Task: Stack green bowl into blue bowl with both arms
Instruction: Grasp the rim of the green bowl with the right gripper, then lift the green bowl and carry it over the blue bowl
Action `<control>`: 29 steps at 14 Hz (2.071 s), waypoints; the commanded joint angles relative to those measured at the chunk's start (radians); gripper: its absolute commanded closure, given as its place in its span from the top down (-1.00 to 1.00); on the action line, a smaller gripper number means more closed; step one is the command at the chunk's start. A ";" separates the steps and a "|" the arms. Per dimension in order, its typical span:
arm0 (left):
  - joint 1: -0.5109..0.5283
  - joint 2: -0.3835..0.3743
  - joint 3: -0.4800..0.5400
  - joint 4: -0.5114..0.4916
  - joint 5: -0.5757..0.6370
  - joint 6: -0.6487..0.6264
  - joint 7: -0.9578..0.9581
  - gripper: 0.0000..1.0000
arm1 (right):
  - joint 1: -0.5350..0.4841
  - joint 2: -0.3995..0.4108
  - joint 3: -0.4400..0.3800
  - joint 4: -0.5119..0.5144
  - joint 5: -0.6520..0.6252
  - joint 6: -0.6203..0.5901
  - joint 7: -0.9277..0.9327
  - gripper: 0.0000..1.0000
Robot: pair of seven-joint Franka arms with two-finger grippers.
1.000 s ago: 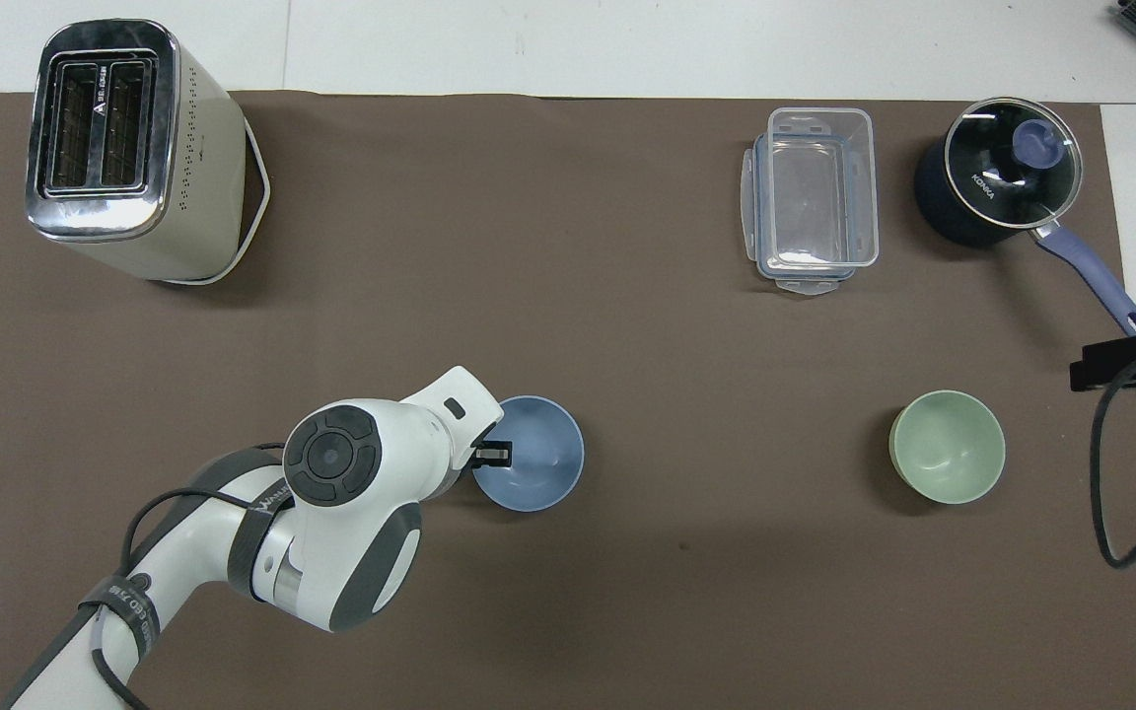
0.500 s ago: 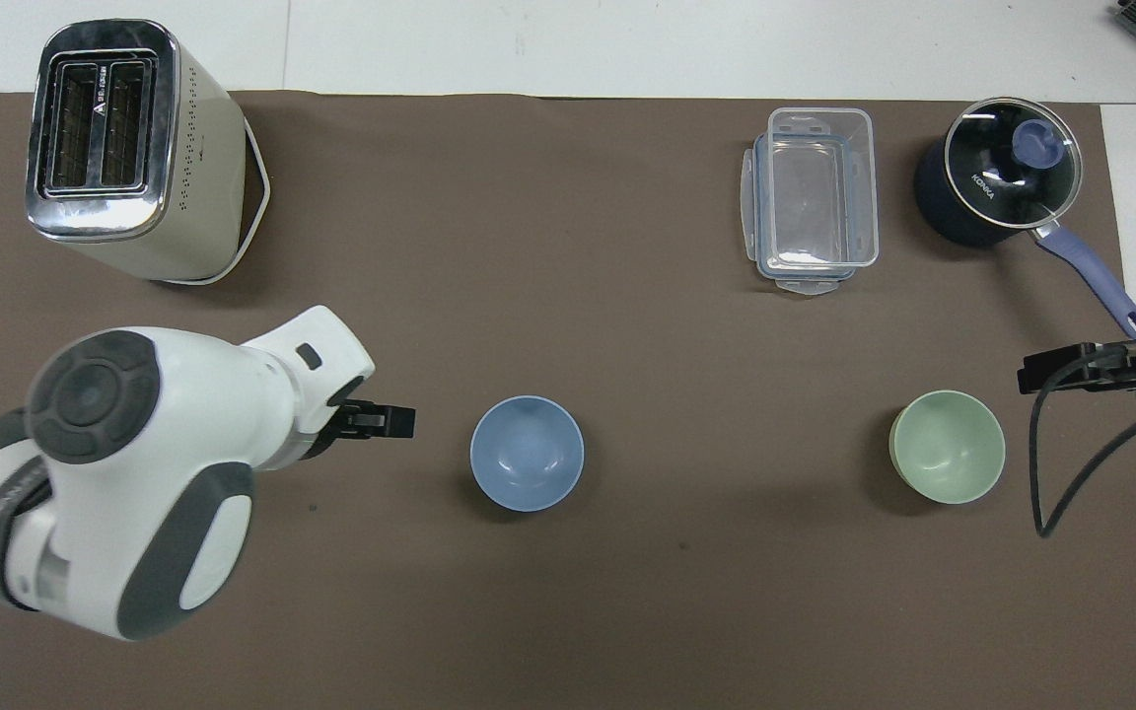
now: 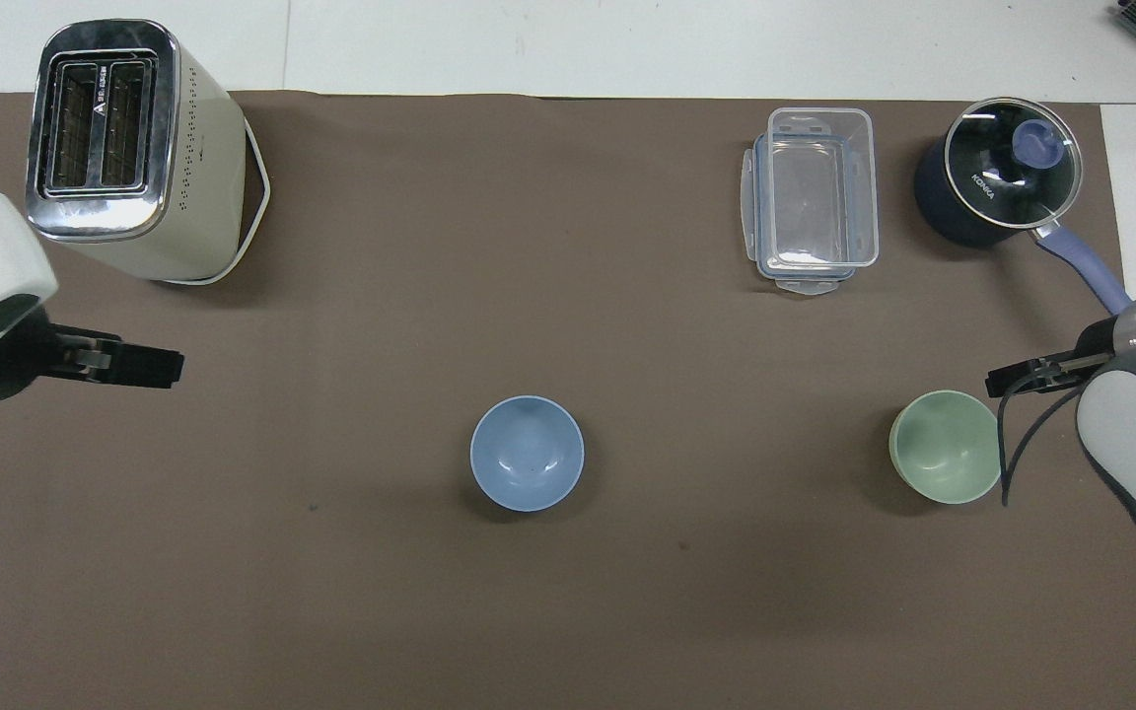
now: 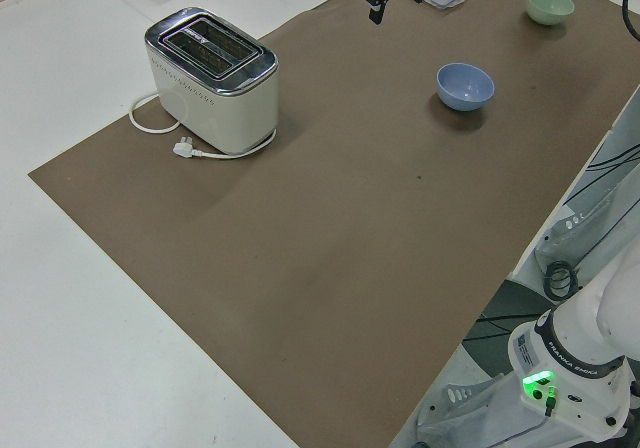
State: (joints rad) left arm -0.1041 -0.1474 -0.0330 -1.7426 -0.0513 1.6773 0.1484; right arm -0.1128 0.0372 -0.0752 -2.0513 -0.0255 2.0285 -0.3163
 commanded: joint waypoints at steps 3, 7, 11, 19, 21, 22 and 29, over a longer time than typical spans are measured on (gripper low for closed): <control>0.046 0.133 -0.007 0.277 0.027 -0.171 0.080 1.00 | -0.042 0.010 0.008 -0.167 0.015 0.176 -0.092 1.00; 0.070 0.218 -0.005 0.396 -0.001 -0.244 0.072 1.00 | -0.062 0.032 0.009 -0.219 0.015 0.220 -0.118 1.00; 0.076 0.186 -0.010 0.370 -0.005 -0.240 0.072 1.00 | -0.062 0.036 0.008 -0.219 0.015 0.220 -0.124 0.17; 0.070 0.138 -0.007 0.225 0.004 -0.163 0.059 1.00 | -0.079 0.041 0.009 -0.211 0.024 0.225 -0.110 -1.00; 0.069 0.121 -0.007 0.195 0.005 -0.180 0.056 1.00 | -0.079 0.043 0.012 -0.182 0.026 0.205 -0.119 -1.00; 0.070 0.118 -0.007 0.187 0.004 -0.180 0.053 1.00 | -0.067 0.030 0.012 -0.143 0.026 0.147 -0.121 -1.00; 0.069 0.103 -0.007 0.169 0.005 -0.183 0.014 1.00 | -0.059 0.006 0.078 0.141 0.097 -0.215 -0.150 -1.00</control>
State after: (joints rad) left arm -0.0439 -0.0164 -0.0365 -1.5381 -0.0461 1.4763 0.1771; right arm -0.1663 0.0394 -0.0229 -1.9620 0.0409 1.8681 -0.4245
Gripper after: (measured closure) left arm 0.000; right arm 0.952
